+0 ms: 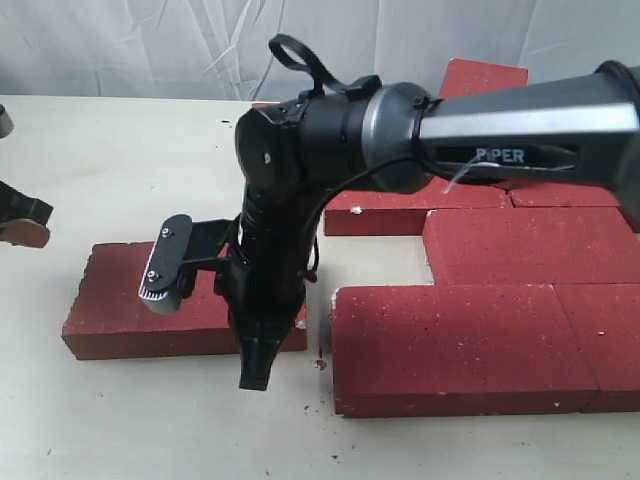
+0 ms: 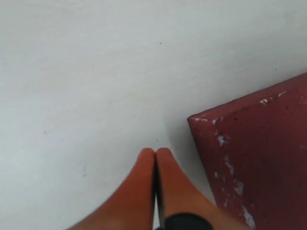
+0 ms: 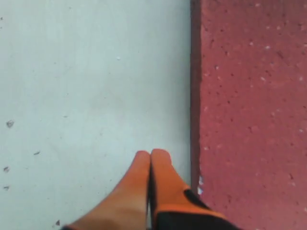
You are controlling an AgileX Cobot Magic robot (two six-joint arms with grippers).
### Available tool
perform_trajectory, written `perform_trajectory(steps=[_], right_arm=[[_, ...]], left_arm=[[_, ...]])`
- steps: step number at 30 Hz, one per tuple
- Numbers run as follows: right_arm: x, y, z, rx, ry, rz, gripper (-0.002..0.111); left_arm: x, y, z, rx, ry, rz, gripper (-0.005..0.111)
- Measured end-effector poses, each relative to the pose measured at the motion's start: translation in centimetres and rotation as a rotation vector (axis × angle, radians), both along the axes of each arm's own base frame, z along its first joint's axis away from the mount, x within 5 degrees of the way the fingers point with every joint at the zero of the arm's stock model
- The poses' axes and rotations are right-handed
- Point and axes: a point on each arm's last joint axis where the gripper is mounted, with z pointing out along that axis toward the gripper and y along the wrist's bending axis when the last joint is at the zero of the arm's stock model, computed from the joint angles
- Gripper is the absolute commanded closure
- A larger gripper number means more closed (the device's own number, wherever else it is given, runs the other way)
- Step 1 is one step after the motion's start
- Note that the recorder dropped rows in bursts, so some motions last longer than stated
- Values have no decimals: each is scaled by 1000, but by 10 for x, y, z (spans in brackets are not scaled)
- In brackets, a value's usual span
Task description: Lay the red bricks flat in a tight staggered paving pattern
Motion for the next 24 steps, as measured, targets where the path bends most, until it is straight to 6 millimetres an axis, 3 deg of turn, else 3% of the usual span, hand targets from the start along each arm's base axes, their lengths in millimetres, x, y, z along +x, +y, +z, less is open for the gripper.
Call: perform_trajectory(steps=[3, 7, 16, 24], right_arm=[[-1, -2, 13, 20, -12, -2, 109], [0, -1, 14, 50, 9, -28, 109], [4, 6, -11, 50, 28, -39, 109], [8, 10, -23, 61, 7, -47, 109]], left_arm=[[-4, 5, -3, 6, 1, 40, 107], [-13, 5, -23, 12, 72, 34, 107], [-14, 3, -60, -32, 181, 4, 107], [-9, -1, -61, -72, 181, -31, 107]])
